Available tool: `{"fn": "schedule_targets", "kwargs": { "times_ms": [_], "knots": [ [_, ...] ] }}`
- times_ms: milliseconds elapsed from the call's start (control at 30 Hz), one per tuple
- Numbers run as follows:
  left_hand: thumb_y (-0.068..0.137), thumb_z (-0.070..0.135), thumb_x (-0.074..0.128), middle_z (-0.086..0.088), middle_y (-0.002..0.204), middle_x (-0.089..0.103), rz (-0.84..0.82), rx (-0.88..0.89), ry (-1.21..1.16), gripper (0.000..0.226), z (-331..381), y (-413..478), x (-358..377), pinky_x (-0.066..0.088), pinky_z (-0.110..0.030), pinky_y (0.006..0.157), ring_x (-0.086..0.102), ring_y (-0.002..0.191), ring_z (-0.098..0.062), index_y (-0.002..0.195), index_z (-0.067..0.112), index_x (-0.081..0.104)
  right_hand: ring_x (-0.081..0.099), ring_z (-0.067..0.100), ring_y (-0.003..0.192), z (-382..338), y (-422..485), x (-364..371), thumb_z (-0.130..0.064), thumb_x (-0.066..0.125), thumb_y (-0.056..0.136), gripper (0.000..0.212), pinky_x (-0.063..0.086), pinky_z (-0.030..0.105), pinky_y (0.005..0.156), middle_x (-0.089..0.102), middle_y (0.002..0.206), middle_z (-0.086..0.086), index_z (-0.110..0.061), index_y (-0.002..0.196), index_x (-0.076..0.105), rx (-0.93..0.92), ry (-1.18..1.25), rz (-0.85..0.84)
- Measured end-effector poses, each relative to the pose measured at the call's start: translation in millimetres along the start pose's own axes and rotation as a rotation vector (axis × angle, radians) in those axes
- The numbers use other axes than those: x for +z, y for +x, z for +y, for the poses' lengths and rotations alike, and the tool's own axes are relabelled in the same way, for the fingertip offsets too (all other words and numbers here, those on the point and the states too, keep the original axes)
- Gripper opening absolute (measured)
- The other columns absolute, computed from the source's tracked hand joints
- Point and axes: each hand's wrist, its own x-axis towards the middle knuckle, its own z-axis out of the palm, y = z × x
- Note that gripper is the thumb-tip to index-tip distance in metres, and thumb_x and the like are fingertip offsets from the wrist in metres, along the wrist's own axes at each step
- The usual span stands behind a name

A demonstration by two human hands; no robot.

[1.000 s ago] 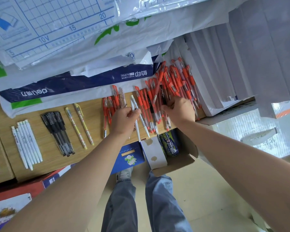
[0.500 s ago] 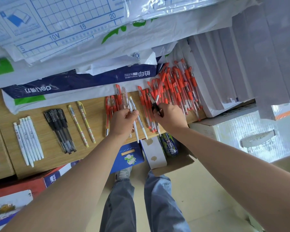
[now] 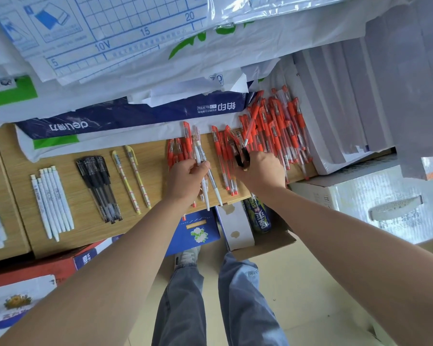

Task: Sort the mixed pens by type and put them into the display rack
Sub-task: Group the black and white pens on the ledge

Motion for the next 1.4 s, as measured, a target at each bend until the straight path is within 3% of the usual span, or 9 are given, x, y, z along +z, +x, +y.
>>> {"fn": "schedule_targets", "kwargs": {
  "times_ms": [100,333,500,800,900,1033,1167,1300,1400],
  "knots": [
    [0.098,0.028,0.05,-0.001,0.061,0.044,0.012,-0.013,0.004,0.032,2,-2,-2,0.038,-0.019,0.041,0.043,0.052,-0.013,0.079,0.003,0.057,0.047,0.015,0.054,5,0,-7,-0.034,0.059,0.086,0.027,0.034,0.021,0.045,0.049,0.061,-0.001,-0.014,0.07,0.049,-0.033,0.225,-0.134],
    [0.1,0.033,0.044,-0.004,0.07,0.053,0.031,-0.034,0.003,0.035,5,-12,-4,0.045,-0.039,0.063,0.054,0.064,-0.023,0.097,0.004,0.062,0.03,0.01,0.043,9,-11,-31,-0.022,0.048,0.094,0.016,0.023,0.02,0.037,0.059,0.059,-0.001,-0.021,0.078,0.051,-0.023,0.607,-0.292],
    [0.102,0.026,0.041,-0.012,0.085,0.068,0.065,-0.069,-0.158,0.024,5,-25,-12,0.054,-0.039,0.058,0.067,0.066,-0.022,0.099,0.007,0.057,0.03,0.004,0.038,-6,-18,-36,-0.024,0.048,0.099,0.012,0.025,0.019,0.041,0.062,0.054,-0.013,-0.02,0.098,0.059,-0.122,0.604,-0.388],
    [0.102,0.025,0.042,-0.017,0.093,0.062,0.184,-0.091,-0.295,0.02,-25,-67,-44,0.055,-0.047,0.076,0.065,0.088,-0.039,0.097,0.012,0.056,0.047,0.017,0.066,-61,-50,-29,-0.027,0.044,0.101,0.026,0.035,0.025,0.056,0.066,0.094,0.015,-0.011,0.118,0.056,-0.222,0.498,-0.544],
    [0.102,0.024,0.041,-0.021,0.101,0.064,0.206,-0.103,-0.326,0.024,-40,-80,-60,0.057,-0.037,0.07,0.068,0.083,-0.032,0.102,0.005,0.055,0.05,0.002,0.047,-82,-62,-19,-0.018,0.046,0.101,0.021,0.032,0.012,0.044,0.065,0.085,0.006,-0.005,0.114,0.056,-0.253,0.451,-0.513],
    [0.102,0.017,0.041,-0.017,0.087,0.065,0.251,-0.099,-0.389,0.019,-64,-94,-86,0.056,-0.033,0.065,0.067,0.07,-0.018,0.092,0.006,0.053,0.048,0.005,0.054,-116,-75,6,-0.022,0.055,0.097,0.026,0.035,0.01,0.044,0.066,0.087,0.003,-0.004,0.113,0.064,-0.287,0.401,-0.455],
    [0.101,0.014,0.041,-0.006,0.073,0.063,0.284,-0.084,-0.381,0.021,-96,-100,-116,0.052,-0.028,0.058,0.066,0.057,-0.005,0.083,0.01,0.05,0.063,0.016,0.079,-157,-80,37,-0.026,0.059,0.094,0.029,0.047,0.023,0.071,0.069,0.11,0.007,-0.006,0.114,0.065,-0.27,0.359,-0.409],
    [0.101,0.016,0.043,-0.012,0.076,0.066,0.268,-0.118,-0.395,0.019,-128,-97,-150,0.056,-0.05,0.079,0.069,0.078,-0.033,0.086,0.01,0.053,0.055,0.012,0.059,-196,-77,66,-0.025,0.063,0.092,0.024,0.048,0.025,0.055,0.07,0.095,0.008,-0.009,0.108,0.069,-0.19,0.381,-0.31],
    [0.101,0.017,0.043,-0.007,0.071,0.064,0.251,-0.121,-0.389,0.022,-145,-90,-174,0.054,-0.052,0.08,0.067,0.078,-0.036,0.08,0.014,0.05,0.062,0.018,0.063,-221,-70,80,-0.024,0.065,0.09,0.02,0.055,0.034,0.064,0.073,0.09,0.011,-0.009,0.103,0.071,-0.114,0.388,-0.232]
  ]
}}
